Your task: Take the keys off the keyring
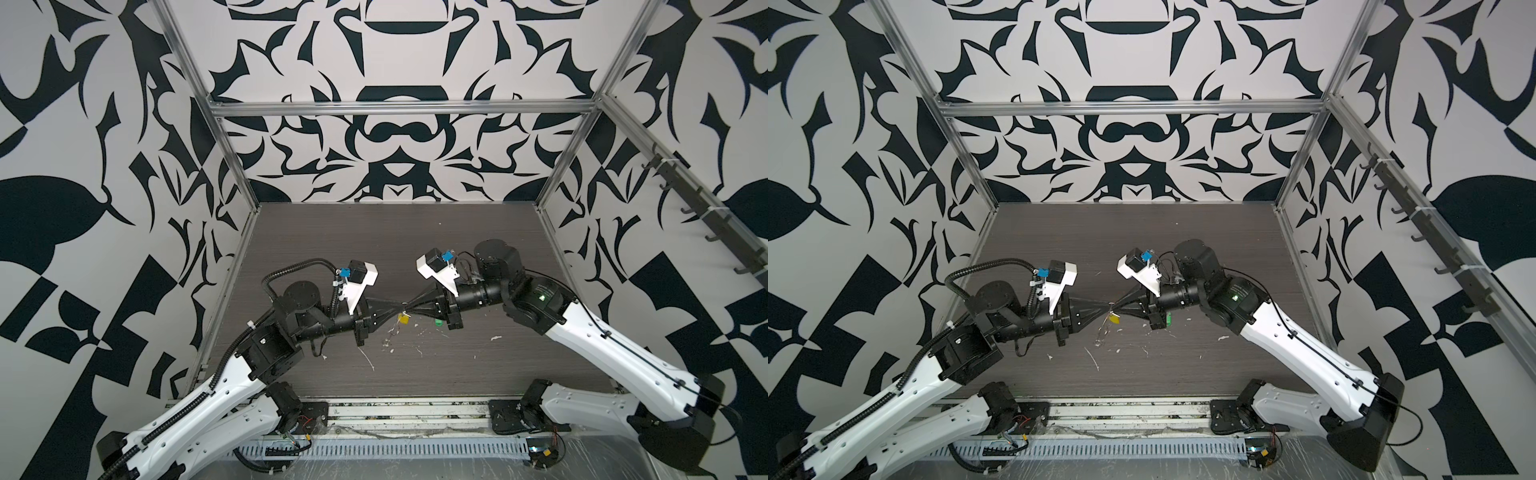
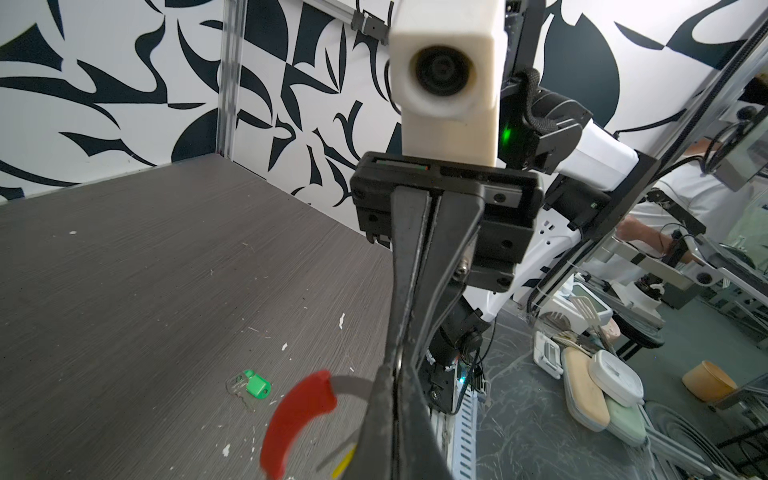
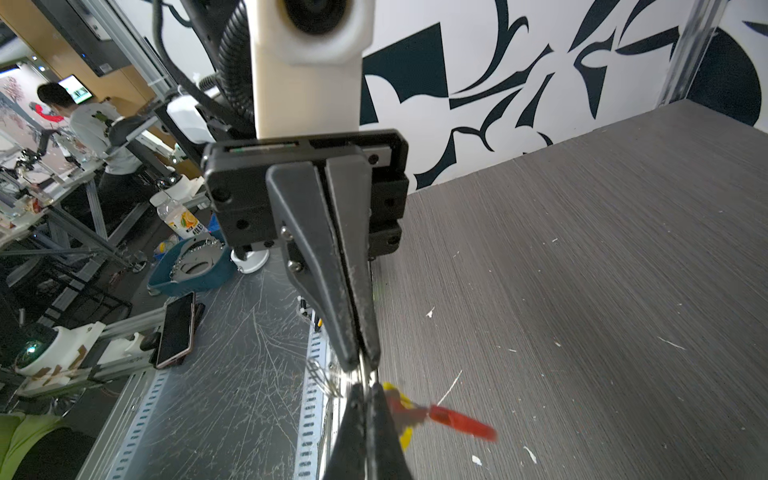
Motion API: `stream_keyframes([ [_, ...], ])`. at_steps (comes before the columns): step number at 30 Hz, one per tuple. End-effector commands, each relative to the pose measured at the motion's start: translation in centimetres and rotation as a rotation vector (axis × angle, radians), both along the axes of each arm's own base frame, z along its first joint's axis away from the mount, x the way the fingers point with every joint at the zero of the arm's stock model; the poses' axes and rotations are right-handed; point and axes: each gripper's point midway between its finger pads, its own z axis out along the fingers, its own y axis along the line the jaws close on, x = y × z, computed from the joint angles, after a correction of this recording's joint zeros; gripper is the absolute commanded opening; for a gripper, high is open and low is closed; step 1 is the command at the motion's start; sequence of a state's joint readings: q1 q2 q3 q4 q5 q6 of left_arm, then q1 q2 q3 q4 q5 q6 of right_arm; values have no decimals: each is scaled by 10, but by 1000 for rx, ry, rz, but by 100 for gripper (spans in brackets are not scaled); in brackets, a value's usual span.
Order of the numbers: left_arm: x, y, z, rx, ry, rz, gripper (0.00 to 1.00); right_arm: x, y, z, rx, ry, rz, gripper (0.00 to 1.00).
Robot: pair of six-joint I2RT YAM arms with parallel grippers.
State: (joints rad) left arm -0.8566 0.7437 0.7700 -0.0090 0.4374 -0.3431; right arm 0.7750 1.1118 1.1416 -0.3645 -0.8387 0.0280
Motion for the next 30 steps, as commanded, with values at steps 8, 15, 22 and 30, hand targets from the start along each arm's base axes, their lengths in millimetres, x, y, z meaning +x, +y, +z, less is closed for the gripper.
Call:
stream_keyframes([
  [8, 20, 20, 32, -174, -43, 177, 0, 15, -15, 48, 188, -116, -187, 40],
  [15, 20, 35, 47, -273, -52, 230, 0, 29, -38, 61, 376, -121, -383, 45],
  [22, 10, 33, 53, -289, -66, 176, 0, 29, -25, 58, 414, -53, -333, 45],
  [30, -2, 30, 53, -281, -97, 107, 0, 15, -16, 58, 411, -66, -249, 48],
])
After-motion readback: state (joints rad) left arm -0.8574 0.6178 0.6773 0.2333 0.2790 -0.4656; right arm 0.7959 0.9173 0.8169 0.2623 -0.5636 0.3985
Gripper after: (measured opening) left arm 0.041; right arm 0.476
